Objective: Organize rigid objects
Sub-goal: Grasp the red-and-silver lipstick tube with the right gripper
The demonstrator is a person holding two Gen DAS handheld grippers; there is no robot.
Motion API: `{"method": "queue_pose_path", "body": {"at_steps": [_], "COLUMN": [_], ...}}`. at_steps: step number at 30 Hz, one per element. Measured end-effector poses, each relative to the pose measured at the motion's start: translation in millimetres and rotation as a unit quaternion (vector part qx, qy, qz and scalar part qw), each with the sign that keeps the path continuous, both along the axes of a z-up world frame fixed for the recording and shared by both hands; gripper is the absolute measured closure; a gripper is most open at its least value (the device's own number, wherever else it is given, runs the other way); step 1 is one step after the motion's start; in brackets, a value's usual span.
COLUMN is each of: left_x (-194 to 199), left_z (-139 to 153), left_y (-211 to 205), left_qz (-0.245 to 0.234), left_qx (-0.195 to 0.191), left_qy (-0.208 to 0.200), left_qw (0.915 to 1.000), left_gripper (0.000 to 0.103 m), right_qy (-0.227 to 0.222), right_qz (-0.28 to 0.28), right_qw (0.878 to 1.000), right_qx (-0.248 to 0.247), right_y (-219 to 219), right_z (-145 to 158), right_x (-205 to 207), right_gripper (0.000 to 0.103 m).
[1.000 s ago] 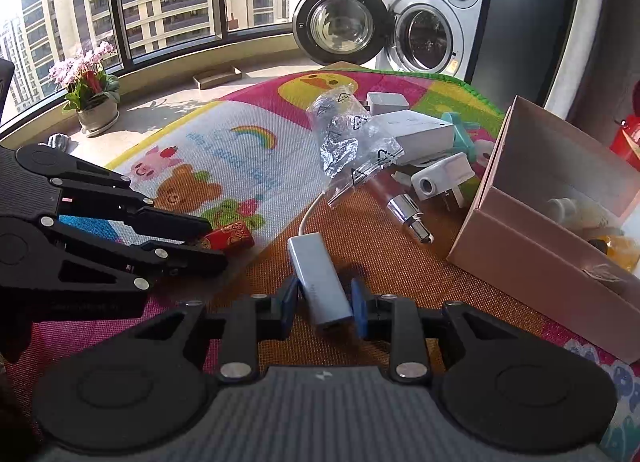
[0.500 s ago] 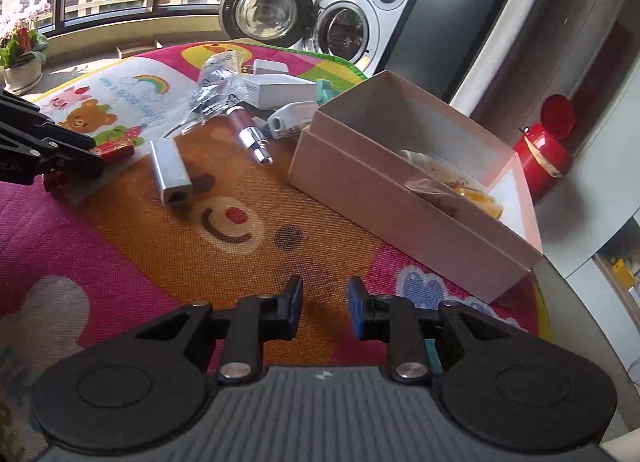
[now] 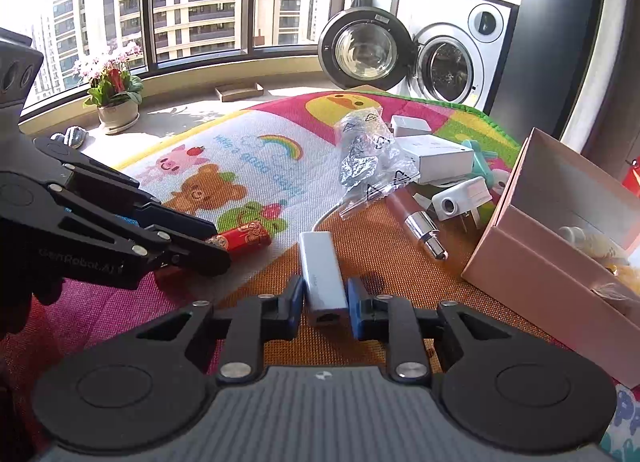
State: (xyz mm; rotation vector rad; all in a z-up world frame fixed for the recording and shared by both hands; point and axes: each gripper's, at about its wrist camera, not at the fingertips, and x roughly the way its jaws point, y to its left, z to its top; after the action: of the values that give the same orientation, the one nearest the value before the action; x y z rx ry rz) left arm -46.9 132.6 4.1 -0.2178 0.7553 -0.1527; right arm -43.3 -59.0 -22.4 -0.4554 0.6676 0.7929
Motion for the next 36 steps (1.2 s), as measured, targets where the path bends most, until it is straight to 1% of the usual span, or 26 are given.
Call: {"method": "queue_pose_path", "body": {"at_steps": [2, 4, 5, 6, 7, 8, 9, 10, 11, 12, 13, 14, 16, 17, 19, 21, 23, 24, 26, 27, 28, 30, 32, 34, 36], "left_x": [-0.5, -0.7, -0.8, -0.7, 0.2, 1.0, 2.0, 2.0, 1.6, 0.3, -0.3, -1.2, -1.4, -1.4, -1.6, -2.4, -3.9, -5.0, -6.7, -7.0, -7.1, -7.7, -8.6, -9.1, -9.2], "left_z": [-0.8, -1.2, -1.3, -1.3, -1.0, -0.7, 0.3, 1.1, 1.5, 1.5, 1.3, 0.8, 0.8, 0.9, 1.0, 0.5, -0.4, -1.0, -1.6, -2.1, -2.1, -2.7, -4.0, -4.4, -4.4], "left_y": [-1.3, -5.3, -6.7, -8.2, -10.8, -12.8, -15.3, -18.4, -21.2, -24.6, -26.9, -28.3, -28.9, -28.7, -28.0, -30.0, -33.0, -35.1, -37.3, -37.2, -36.5, -34.0, -30.1, -26.9, -27.0], "left_qz": [0.002, 0.004, 0.004, 0.004, 0.004, 0.005, 0.008, 0.013, 0.016, 0.015, 0.013, 0.007, 0.004, 0.003, 0.003, 0.003, -0.003, -0.008, -0.013, -0.013, -0.012, -0.009, -0.004, -0.004, -0.006], "left_qx": [-0.001, 0.004, 0.006, 0.009, 0.012, 0.015, 0.020, 0.025, 0.032, 0.041, 0.047, 0.054, 0.059, 0.058, 0.056, 0.059, 0.070, 0.079, 0.088, 0.087, 0.084, 0.074, 0.059, 0.051, 0.053], "left_qy": [-0.005, -0.010, -0.011, -0.012, -0.013, -0.013, -0.012, -0.011, -0.010, -0.012, -0.013, -0.015, -0.016, -0.015, -0.014, -0.017, -0.023, -0.027, -0.031, -0.031, -0.031, -0.032, -0.035, -0.038, -0.039], "left_qw": [1.0000, 0.9999, 0.9999, 0.9999, 0.9998, 0.9998, 0.9997, 0.9995, 0.9993, 0.9990, 0.9987, 0.9984, 0.9981, 0.9982, 0.9984, 0.9981, 0.9972, 0.9965, 0.9956, 0.9956, 0.9959, 0.9967, 0.9976, 0.9980, 0.9979], "left_gripper": [0.076, 0.076, 0.076, 0.076, 0.076, 0.076, 0.076, 0.076, 0.076, 0.076, 0.076, 0.076, 0.076, 0.076, 0.076, 0.076, 0.076, 0.076, 0.076, 0.076, 0.076, 0.076, 0.076, 0.076, 0.076], "right_qy": [-0.001, -0.009, -0.016, -0.032, -0.047, -0.061, -0.065, -0.056, -0.034, -0.015, 0.003, 0.011, -0.004, -0.015, -0.019, -0.016, -0.017, -0.023, -0.018, -0.023, -0.027, -0.036, -0.030, -0.005, 0.017], "right_qz": [-0.001, -0.011, -0.032, -0.072, -0.108, -0.151, -0.190, -0.214, -0.230, -0.235, -0.234, -0.231, -0.218, -0.196, -0.156, -0.131, -0.114, -0.109, -0.110, -0.110, -0.110, -0.113, -0.114, -0.115, -0.112], "right_qw": [1.000, 0.999, 0.998, 0.995, 0.990, 0.982, 0.975, 0.971, 0.971, 0.972, 0.972, 0.972, 0.974, 0.978, 0.985, 0.990, 0.993, 0.993, 0.994, 0.994, 0.994, 0.993, 0.993, 0.993, 0.993], "right_qx": [-0.019, -0.036, -0.048, -0.066, -0.082, -0.098, -0.100, -0.086, -0.054, -0.025, 0.005, 0.032, 0.063, 0.073, 0.066, 0.055, 0.036, 0.024, 0.016, 0.012, 0.007, 0.001, 0.008, 0.015, 0.020], "right_y": [-22.5, -49.6, -64.6, -79.1, -87.5, -97.3, -107.5, -115.9, -123.9, -127.2, -128.1, -126.8, -115.2, -103.8, -83.3, -68.9, -58.1, -52.3, -47.9, -46.6, -45.6, -44.6, -44.6, -43.8, -42.3], "right_z": [0.0, 2.5, 4.1, 4.8, 4.3, 3.7, 3.7, 5.3, 7.2, 8.4, 9.0, 9.7, 13.8, 17.3, 20.4, 17.8, 12.3, 7.4, 2.6, 0.1, -2.6, -5.4, -5.0, -6.1, -8.9], "right_x": [-11.1, -17.9, -16.8, -12.0, -7.6, -0.4, 7.2, 12.4, 16.2, 17.4, 17.3, 15.8, 9.0, 4.5, 0.2, -2.8, -2.4, -0.9, 5.6, 8.1, 9.3, 13.6, 19.7, 28.5, 33.5], "right_gripper": [0.080, 0.077, 0.075, 0.074, 0.074, 0.071, 0.070, 0.070, 0.066, 0.055, 0.049, 0.044, 0.044, 0.044, 0.042, 0.040, 0.039, 0.035, 0.027, 0.022, 0.020, 0.019, 0.019, 0.019, 0.019]}}
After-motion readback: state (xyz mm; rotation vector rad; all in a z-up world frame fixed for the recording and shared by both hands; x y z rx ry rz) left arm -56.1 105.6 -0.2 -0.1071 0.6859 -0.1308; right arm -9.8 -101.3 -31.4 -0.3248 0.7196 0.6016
